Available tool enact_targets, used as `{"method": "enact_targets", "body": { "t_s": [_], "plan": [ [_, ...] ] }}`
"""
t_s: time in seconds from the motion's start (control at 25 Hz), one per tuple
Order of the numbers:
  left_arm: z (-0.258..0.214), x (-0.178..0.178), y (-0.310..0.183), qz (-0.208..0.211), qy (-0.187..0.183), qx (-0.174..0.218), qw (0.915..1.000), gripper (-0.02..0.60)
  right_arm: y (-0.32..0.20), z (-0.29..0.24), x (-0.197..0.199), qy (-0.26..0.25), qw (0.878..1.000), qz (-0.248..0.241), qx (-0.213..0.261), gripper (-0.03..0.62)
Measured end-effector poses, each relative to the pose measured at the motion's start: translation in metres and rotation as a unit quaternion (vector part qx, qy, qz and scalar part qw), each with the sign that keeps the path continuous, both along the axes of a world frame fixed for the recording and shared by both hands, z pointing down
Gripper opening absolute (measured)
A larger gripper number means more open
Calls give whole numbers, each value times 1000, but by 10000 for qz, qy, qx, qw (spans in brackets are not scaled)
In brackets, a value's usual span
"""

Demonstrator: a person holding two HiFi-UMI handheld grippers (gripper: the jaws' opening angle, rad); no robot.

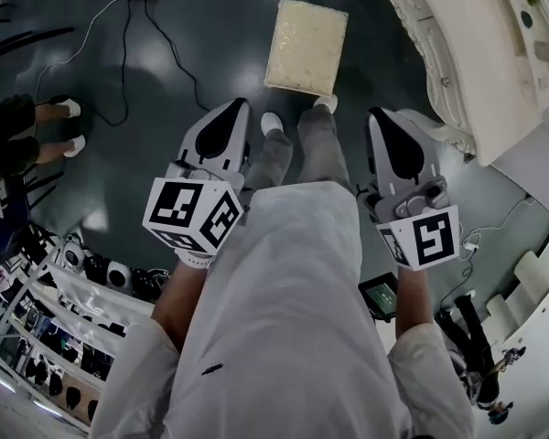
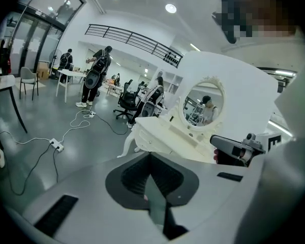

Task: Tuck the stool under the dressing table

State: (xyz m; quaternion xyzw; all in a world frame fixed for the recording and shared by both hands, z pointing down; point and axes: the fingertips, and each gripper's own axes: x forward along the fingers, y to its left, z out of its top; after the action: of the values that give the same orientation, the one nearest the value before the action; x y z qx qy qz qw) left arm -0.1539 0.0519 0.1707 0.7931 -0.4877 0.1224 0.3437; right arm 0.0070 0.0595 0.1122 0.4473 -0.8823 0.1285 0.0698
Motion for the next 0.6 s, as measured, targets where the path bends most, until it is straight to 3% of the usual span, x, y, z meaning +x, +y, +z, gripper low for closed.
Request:
{"method": "enact_targets", "body": {
  "t_s": [0.24,0.6],
  "plan": [
    [32,6,-5,58,-106,-211,9997,9,-15,26,-2,23,9996,-181,-219,11],
    [95,10,-11,95,-321,-880,9956,11,-38,63,-8,-90,9974,-493,-515,11]
  ]
}}
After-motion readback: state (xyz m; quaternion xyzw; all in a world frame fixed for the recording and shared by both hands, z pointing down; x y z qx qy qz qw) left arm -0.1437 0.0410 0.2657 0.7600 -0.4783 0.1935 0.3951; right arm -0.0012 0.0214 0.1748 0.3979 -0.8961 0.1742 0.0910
